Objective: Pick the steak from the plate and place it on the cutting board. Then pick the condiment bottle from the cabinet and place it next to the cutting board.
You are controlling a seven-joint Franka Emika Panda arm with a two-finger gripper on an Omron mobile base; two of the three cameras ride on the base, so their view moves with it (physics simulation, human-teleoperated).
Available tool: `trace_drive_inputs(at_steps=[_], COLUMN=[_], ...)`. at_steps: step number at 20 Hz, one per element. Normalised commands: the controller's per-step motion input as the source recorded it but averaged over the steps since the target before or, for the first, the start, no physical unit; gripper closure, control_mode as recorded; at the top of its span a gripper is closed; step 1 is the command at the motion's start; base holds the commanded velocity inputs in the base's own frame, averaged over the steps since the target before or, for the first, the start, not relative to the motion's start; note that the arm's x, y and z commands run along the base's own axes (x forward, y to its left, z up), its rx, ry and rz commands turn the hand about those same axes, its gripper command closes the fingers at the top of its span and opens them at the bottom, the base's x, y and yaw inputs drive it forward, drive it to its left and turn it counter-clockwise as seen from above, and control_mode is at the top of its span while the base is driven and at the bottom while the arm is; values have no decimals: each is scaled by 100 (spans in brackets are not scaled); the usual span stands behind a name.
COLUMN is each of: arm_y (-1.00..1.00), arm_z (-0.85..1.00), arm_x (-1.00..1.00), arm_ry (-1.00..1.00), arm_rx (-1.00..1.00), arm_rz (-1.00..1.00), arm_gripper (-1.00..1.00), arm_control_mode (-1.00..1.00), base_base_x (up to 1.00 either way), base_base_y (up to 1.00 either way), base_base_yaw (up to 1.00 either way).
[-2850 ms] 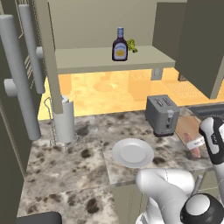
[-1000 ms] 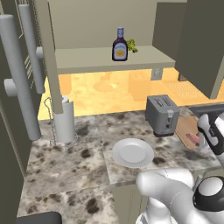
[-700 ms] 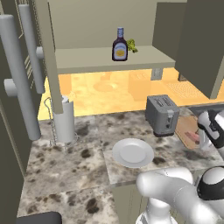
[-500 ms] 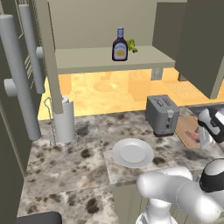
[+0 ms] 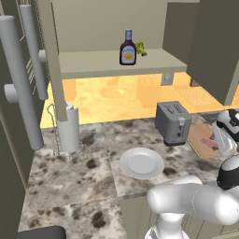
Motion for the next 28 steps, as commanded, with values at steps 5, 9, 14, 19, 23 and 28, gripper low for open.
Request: trace_drive_inputs(at_steps=[5, 9, 14, 19, 23, 28], arm_y=[-15, -14, -11, -11, -12, -10], arm_z=[-2, -11, -24, -27, -20, -15], arm_x=[10, 14, 20, 21, 23, 33], arm_ry=[-1, -4, -6, -6, -4, -2], arm_rx=[0, 0, 0, 0, 0, 0], arm_rz=[13, 13, 14, 13, 11, 10], arm_gripper=[100, 100, 100, 100, 100, 100], arm_control_mode=[-100, -100, -100, -100, -100, -100], base_base_x=[0, 0, 0, 0, 0, 0], base_base_y=[0, 0, 0, 0, 0, 0], base_base_yaw=[0, 0, 0, 0, 0, 0])
